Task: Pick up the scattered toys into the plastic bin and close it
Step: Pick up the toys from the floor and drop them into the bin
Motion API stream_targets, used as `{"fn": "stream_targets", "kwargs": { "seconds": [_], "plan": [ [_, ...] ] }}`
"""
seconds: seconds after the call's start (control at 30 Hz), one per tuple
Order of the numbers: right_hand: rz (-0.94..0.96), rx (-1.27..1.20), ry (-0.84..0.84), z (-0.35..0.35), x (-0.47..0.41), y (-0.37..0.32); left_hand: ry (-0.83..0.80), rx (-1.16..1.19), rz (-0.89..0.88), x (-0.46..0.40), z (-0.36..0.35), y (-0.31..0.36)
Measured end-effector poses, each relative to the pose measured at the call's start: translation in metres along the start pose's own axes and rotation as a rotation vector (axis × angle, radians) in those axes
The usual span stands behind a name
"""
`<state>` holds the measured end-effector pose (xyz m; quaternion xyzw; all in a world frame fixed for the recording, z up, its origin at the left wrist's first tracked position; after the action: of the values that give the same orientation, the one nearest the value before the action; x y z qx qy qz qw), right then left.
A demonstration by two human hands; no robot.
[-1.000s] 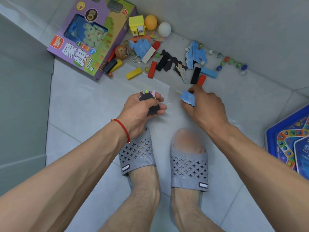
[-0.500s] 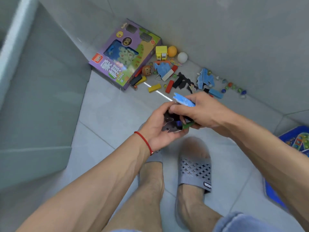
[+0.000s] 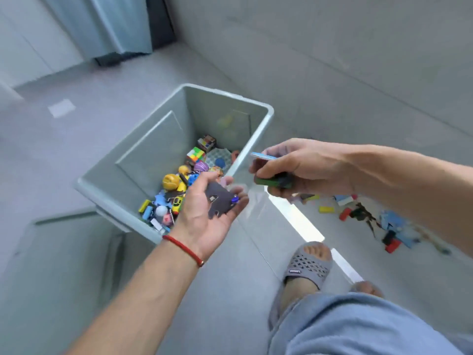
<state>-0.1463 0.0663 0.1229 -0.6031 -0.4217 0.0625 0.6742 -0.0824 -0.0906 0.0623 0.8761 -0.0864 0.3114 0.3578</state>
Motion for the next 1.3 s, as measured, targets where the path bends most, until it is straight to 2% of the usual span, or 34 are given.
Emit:
{"fn": "stream_targets", "kwargs": {
  "seconds": [0.1, 0.17, 0.23, 0.3, 0.37, 0.5, 0.57, 0.67, 0.77, 0.87, 0.93, 1.1, 1.2, 1.3],
  "plan": [
    [0.017, -0.074, 0.035, -0.058, -0.034, -0.041, 0.205, -0.034, -0.241, 0.010, 0.036, 0.071],
    [0.012, -0.190, 0.089, -0.079, -0.053, -0.057, 0.206, -0.024, -0.324, 0.014, 0.047, 0.101],
    [-0.001, -0.093, 0.145, -0.084, -0.057, -0.063, 0.183, 0.021, -0.382, 0.017, 0.052, 0.115],
    [-0.033, 0.039, 0.227, -0.069, -0.049, -0.059, 0.241, -0.059, -0.407, 0.017, 0.056, 0.113],
    [-0.073, 0.138, 0.238, -0.045, -0.033, -0.045, 0.287, -0.249, -0.373, 0.017, 0.052, 0.096],
    [-0.107, 0.281, 0.308, 0.017, 0.014, -0.011, 0.269, -0.603, -0.422, 0.000, 0.035, 0.050],
    [-0.143, 0.312, 0.410, 0.055, 0.039, 0.009, 0.167, -0.747, -0.408, -0.009, 0.008, 0.020],
    [-0.196, 0.368, 0.528, 0.113, 0.072, 0.040, 0.009, -0.886, -0.341, -0.015, -0.036, -0.028],
    [-0.304, 0.598, 0.613, 0.160, 0.095, 0.079, -0.078, -0.993, -0.245, -0.033, -0.061, -0.072],
    [-0.399, 0.792, 0.625, 0.193, 0.101, 0.132, -0.110, -1.123, -0.146, -0.070, -0.071, -0.118],
    [-0.444, 0.870, 0.576, 0.204, 0.091, 0.175, -0.103, -1.212, -0.094, -0.099, -0.069, -0.145],
    [-0.431, 0.890, 0.493, 0.226, 0.032, 0.274, -0.053, -1.407, -0.069, -0.179, -0.056, -0.194],
    [-0.358, 0.946, 0.556, 0.246, -0.005, 0.301, -0.019, -1.400, -0.166, -0.221, -0.060, -0.216],
    [-0.180, 1.053, 0.646, 0.277, -0.042, 0.296, 0.015, -1.311, -0.285, -0.247, -0.069, -0.233]
  ]
}}
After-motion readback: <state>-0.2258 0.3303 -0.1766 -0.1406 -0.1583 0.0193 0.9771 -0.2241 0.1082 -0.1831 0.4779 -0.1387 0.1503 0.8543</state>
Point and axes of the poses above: each hand's wrist, its own x-axis away from the middle knuckle, its own z-axis out of the back of the hand, y = z × x, the point moved 4 cm from there along -x, towards the middle knuckle, and after that the axes turned 2 degrees about x, right-handed, at the moved point
